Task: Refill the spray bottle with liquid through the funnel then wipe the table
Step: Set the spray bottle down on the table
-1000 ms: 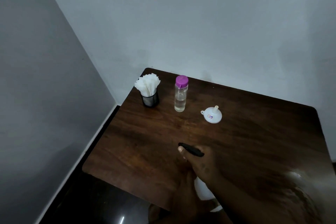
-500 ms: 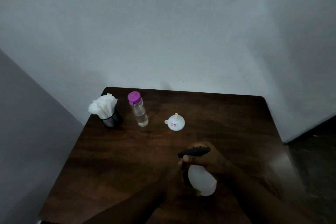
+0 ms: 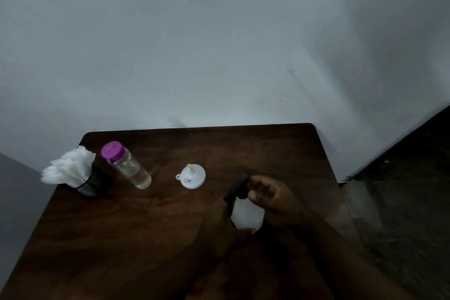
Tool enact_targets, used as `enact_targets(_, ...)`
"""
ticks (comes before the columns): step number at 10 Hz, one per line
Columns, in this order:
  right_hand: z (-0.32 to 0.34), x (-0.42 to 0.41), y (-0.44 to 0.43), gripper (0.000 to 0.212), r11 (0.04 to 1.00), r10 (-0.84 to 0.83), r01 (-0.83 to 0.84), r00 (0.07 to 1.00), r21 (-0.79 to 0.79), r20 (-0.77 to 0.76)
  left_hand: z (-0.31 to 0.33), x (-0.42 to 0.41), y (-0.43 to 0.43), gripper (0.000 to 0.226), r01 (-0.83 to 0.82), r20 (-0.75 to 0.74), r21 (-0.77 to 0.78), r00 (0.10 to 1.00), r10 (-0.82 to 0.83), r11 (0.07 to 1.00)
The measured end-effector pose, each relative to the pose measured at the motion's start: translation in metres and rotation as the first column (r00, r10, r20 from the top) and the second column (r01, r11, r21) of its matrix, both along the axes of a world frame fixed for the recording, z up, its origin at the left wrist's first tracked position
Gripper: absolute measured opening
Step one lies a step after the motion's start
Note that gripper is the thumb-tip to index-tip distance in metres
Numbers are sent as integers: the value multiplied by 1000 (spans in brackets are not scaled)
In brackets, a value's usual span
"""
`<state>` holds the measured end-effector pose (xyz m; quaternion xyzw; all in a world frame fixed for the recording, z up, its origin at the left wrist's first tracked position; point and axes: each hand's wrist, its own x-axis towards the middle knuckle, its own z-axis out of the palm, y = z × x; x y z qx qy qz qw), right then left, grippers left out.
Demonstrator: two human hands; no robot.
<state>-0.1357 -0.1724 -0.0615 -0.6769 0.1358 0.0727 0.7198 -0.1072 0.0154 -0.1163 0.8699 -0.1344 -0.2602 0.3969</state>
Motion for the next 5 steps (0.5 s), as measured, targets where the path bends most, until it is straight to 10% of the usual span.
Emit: enact_targets(5,-65,56,-18,55,967,-188,181,982,-177,-18,-41,67,-71,87,-350,196,-42,916,351,936)
